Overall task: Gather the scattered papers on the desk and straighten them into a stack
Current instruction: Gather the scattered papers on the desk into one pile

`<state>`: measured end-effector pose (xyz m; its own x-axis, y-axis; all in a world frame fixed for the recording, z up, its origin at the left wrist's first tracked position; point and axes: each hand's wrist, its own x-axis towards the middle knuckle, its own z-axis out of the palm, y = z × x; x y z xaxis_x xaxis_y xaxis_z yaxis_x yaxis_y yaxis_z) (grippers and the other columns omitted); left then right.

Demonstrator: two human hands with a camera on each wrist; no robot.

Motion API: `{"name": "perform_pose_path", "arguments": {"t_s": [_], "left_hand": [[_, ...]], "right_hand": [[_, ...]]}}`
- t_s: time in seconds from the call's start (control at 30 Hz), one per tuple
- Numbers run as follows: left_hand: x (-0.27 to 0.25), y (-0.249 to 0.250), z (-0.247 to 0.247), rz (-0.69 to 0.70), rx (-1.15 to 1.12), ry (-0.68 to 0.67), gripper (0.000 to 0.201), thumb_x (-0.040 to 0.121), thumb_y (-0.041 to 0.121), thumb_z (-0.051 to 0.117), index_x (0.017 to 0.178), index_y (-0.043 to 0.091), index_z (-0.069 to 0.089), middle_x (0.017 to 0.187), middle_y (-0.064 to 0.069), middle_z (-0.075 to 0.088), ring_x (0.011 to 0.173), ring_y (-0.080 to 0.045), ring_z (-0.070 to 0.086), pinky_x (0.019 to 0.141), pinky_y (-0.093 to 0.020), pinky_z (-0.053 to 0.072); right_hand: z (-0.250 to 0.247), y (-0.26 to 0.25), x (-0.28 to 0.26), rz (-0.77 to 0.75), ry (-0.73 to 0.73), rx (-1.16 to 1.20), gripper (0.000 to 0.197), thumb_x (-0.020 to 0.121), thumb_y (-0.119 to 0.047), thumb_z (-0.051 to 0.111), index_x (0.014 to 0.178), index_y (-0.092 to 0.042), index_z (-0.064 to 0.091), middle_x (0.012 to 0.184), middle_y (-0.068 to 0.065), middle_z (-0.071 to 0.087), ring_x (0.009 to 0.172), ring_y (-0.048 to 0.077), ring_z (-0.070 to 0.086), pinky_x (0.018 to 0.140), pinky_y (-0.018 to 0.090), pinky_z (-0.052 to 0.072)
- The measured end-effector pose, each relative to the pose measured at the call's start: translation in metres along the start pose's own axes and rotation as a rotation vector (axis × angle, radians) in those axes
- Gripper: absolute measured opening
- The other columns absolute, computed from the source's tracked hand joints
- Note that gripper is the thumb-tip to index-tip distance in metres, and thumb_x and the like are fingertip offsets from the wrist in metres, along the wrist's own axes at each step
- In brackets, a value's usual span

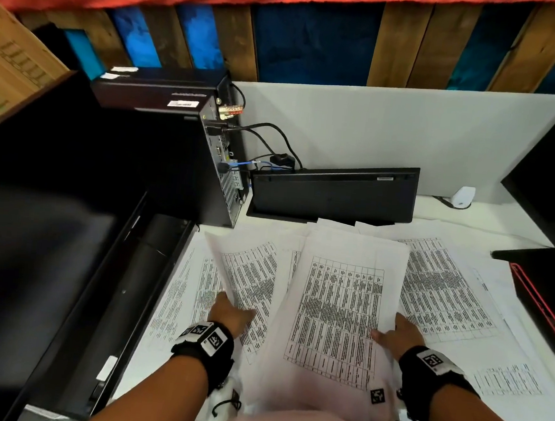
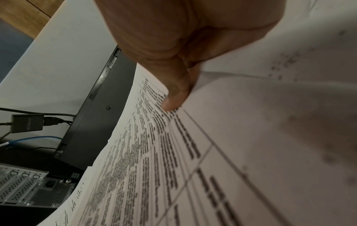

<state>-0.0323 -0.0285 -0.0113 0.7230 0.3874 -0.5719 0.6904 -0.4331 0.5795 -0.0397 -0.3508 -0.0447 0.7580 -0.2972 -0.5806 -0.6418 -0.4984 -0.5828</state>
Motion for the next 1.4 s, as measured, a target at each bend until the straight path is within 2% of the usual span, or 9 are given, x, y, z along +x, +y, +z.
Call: {"name": "perform_pose_path", "arguments": {"t_s": [0.13, 0.37, 0.57, 0.77, 1.0, 1.13, 1.17, 1.3, 1.4], "left_hand": [[-0.003, 0.007, -0.009, -0.084, 0.457, 0.112, 0.066, 0.083, 0.049, 0.06, 0.131, 0.006, 0.05, 0.137, -0.014, 0.043, 0.124, -0.036, 0.043, 0.101, -0.037, 0.038], [0.005, 0.007, -0.003, -0.105, -0.116, -0.133, 0.078, 0.079, 0.037, 0.072, 0.138, -0.003, 0.038, 0.126, -0.021, 0.06, 0.097, -0.035, 0.066, 0.073, -0.04, 0.059], [-0.005, 0.02, -0.038, 0.032, -0.01, 0.136, 0.039, 0.083, 0.025, 0.067, 0.103, -0.009, 0.061, 0.088, -0.021, 0.072, 0.077, -0.033, 0.07, 0.071, -0.039, 0.059], [-0.055, 0.076, -0.129, 0.434, -0.044, 0.351, 0.015, 0.086, 0.019, 0.068, 0.085, 0.005, 0.061, 0.075, -0.015, 0.062, 0.064, -0.024, 0.059, 0.059, -0.027, 0.046], [-0.095, 0.11, -0.119, 0.502, -0.403, 0.175, 0.049, 0.082, 0.021, 0.072, 0.054, 0.017, 0.031, 0.029, 0.007, 0.036, 0.024, -0.002, 0.032, 0.028, -0.011, 0.025], [-0.067, 0.094, -0.076, 0.313, -0.367, 0.025, 0.03, 0.08, 0.027, 0.076, 0.077, 0.001, 0.059, 0.053, -0.006, 0.051, 0.061, -0.015, 0.042, 0.047, -0.023, 0.055], [-0.06, 0.088, -0.062, 0.249, -0.35, 0.002, 0.045, 0.079, 0.028, 0.077, 0.098, -0.01, 0.06, 0.065, -0.016, 0.059, 0.103, -0.038, 0.056, 0.067, -0.037, 0.06], [-0.042, 0.062, -0.018, 0.097, -0.204, -0.052, 0.058, 0.078, 0.023, 0.077, 0.119, -0.011, 0.054, 0.094, -0.024, 0.069, 0.072, -0.029, 0.064, 0.067, -0.033, 0.055], [-0.031, 0.044, -0.002, 0.062, -0.044, -0.045, 0.049, 0.082, 0.015, 0.073, 0.121, -0.009, 0.054, 0.11, -0.021, 0.067, 0.096, -0.034, 0.066, 0.079, -0.034, 0.055]], "right_hand": [[0.0, 0.002, 0.001, 0.0, 0.003, 0.015, 0.049, 0.083, -0.011, 0.07, 0.126, 0.001, 0.049, 0.121, 0.019, 0.061, 0.094, 0.024, 0.056, 0.091, 0.03, 0.044], [0.002, -0.001, 0.0, 0.007, 0.004, -0.002, 0.052, 0.082, -0.013, 0.07, 0.127, 0.001, 0.049, 0.123, 0.02, 0.06, 0.11, 0.033, 0.059, 0.096, 0.037, 0.047], [0.0, -0.003, -0.002, 0.02, 0.011, -0.021, 0.052, 0.083, -0.012, 0.07, 0.128, 0.001, 0.048, 0.125, 0.02, 0.059, 0.113, 0.033, 0.057, 0.098, 0.037, 0.045], [-0.001, -0.005, -0.002, 0.03, -0.022, -0.057, 0.053, 0.082, -0.02, 0.07, 0.127, -0.002, 0.048, 0.126, 0.017, 0.058, 0.115, 0.031, 0.055, 0.1, 0.038, 0.045], [0.001, 0.002, -0.001, 0.043, -0.044, 0.013, 0.053, 0.083, -0.013, 0.069, 0.129, -0.003, 0.045, 0.125, 0.015, 0.057, 0.101, 0.024, 0.055, 0.094, 0.034, 0.043], [0.001, 0.002, -0.001, 0.036, -0.057, -0.03, 0.067, 0.083, -0.022, 0.069, 0.139, -0.004, 0.036, 0.143, 0.016, 0.044, 0.125, 0.031, 0.049, 0.105, 0.038, 0.04], [0.0, 0.001, -0.001, 0.034, -0.067, -0.069, 0.069, 0.085, -0.025, 0.067, 0.141, -0.002, 0.034, 0.145, 0.016, 0.041, 0.13, 0.03, 0.045, 0.107, 0.037, 0.038], [-0.002, 0.005, 0.007, 0.012, -0.1, -0.097, 0.071, 0.086, -0.032, 0.065, 0.141, -0.001, 0.035, 0.146, 0.016, 0.042, 0.132, 0.028, 0.044, 0.11, 0.037, 0.036], [-0.006, 0.004, 0.002, 0.015, -0.127, -0.032, 0.066, 0.09, -0.023, 0.061, 0.144, -0.002, 0.03, 0.149, 0.016, 0.037, 0.134, 0.03, 0.041, 0.112, 0.036, 0.033]]}}
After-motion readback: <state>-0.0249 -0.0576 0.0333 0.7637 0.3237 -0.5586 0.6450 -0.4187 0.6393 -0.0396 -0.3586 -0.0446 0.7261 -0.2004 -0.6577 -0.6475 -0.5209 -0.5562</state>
